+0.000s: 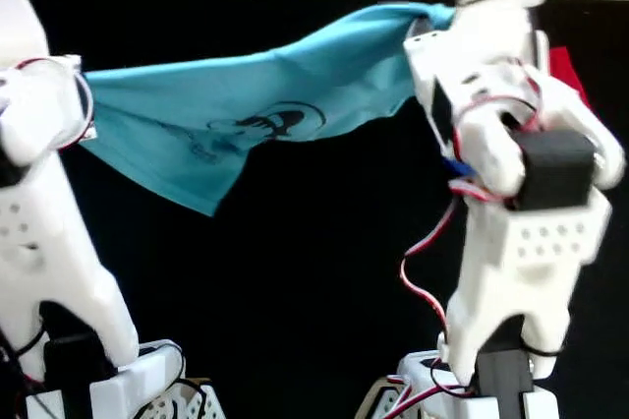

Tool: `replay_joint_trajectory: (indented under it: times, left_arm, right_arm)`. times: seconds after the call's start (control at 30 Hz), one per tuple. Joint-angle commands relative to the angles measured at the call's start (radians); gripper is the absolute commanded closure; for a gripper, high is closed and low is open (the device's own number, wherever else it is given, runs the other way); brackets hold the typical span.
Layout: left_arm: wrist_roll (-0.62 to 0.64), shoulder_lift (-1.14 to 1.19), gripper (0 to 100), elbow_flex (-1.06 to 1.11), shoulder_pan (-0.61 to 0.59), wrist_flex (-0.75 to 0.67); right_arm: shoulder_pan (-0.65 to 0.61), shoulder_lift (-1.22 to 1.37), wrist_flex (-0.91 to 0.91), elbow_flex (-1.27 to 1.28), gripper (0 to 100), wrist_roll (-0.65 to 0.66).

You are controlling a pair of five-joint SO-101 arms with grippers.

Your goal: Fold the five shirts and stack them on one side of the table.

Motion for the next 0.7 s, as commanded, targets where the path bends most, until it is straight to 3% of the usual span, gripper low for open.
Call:
replay_joint_trajectory:
  times: [0.0,0.27,0.67]
  left_arm:
    - [0.008,-0.038,99,-0.176,0.008,0.012]
    - [0.008,-0.038,99,-0.375,0.008,0.008]
    - [0.008,-0.025,99,-0.4,0.012,0.008]
  right_arm:
    - [0.019,-0.001,0.015,-0.219,99.3,0.015]
    - [0.019,0.007,0.004,-0.41,99.3,0.015]
    - [0.019,0.005,-0.136,-0.34,99.3,0.015]
